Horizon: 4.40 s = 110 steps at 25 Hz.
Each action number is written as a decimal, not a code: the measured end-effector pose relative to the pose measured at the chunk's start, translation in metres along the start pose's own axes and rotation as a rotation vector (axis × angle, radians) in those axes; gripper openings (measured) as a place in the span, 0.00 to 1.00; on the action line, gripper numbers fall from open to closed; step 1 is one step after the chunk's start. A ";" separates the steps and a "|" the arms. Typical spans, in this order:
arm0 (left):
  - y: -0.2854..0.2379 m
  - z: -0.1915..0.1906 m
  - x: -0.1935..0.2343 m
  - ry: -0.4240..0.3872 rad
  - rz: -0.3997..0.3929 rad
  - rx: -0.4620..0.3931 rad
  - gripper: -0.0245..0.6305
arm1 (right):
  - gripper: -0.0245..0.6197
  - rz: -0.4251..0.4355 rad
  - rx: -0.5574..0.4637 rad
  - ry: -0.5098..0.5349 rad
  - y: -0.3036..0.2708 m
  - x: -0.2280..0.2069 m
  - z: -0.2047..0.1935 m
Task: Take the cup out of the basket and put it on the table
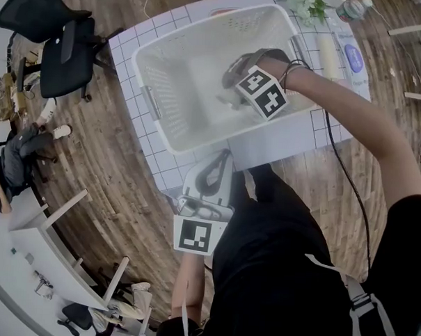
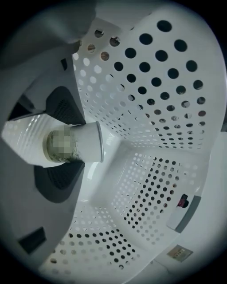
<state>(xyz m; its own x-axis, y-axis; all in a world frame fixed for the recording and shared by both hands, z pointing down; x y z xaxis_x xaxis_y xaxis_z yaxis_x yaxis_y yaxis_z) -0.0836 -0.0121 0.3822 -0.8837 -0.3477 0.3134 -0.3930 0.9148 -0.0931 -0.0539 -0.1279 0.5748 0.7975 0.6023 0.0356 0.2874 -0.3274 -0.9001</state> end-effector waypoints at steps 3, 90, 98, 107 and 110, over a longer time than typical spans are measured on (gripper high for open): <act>0.000 0.002 -0.001 -0.003 0.000 -0.009 0.05 | 0.47 -0.049 -0.031 -0.026 0.012 -0.009 0.006; 0.044 0.038 -0.086 -0.166 0.080 -0.124 0.05 | 0.46 -0.925 -1.166 -0.757 0.230 0.146 0.172; 0.094 0.039 -0.086 -0.170 0.048 -0.158 0.05 | 0.46 -0.947 -1.181 -0.802 0.213 0.168 0.228; 0.151 0.026 -0.106 -0.170 -0.006 -0.168 0.05 | 0.46 -1.016 -1.144 -0.811 0.197 0.211 0.271; 0.169 0.020 -0.114 -0.164 -0.028 -0.168 0.05 | 0.46 -1.035 -1.136 -0.830 0.188 0.226 0.283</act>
<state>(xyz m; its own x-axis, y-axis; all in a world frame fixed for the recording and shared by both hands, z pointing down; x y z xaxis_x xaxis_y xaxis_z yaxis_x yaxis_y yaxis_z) -0.0540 0.1777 0.3116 -0.9079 -0.3896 0.1546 -0.3821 0.9209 0.0767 0.0304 0.1533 0.2907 -0.2954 0.9363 -0.1897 0.9449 0.3156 0.0864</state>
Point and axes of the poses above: the fingertips, and each gripper's own axes: y backward along the fingers, x to its left, z out of its top, the point moved 2 cm from there along y, backward along the fingers, and after that the axes turned 10 degrees about -x, right-handed, at the moved point
